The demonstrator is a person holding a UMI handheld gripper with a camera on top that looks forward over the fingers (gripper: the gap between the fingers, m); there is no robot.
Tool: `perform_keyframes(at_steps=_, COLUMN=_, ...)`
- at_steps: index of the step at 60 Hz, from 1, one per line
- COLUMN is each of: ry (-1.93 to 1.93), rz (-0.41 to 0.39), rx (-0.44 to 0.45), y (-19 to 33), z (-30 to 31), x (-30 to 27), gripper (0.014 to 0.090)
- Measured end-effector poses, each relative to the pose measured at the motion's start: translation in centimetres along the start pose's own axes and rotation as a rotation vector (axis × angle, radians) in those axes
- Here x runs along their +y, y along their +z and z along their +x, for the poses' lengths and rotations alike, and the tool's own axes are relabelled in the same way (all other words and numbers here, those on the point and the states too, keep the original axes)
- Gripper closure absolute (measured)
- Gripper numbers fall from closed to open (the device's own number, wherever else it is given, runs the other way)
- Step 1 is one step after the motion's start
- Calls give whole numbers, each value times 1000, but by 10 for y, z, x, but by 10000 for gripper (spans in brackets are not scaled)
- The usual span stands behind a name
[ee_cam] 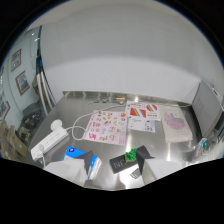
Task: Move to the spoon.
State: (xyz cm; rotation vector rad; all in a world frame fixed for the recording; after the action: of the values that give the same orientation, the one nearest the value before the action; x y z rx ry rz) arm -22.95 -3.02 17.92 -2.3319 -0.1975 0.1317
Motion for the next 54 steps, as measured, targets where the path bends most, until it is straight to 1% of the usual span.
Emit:
perform_keyframes(at_steps=14, ry=-19, rz=27, rx=-9, y=21, z=-3, x=-28, gripper=211)
perform_keyframes(at_steps=23, ry=-19, rz=49, rx=1, y=48, z=-3, x=-56, gripper=210)
perform_keyframes(at_steps=35, ry=-8, rz=78, rx=21, y=98, z=-4, x=-101, gripper=210)
perform_keyframes(at_steps=54, ry=6, rz=85, rx=55, y=198, z=-16, x=-160, gripper=215)
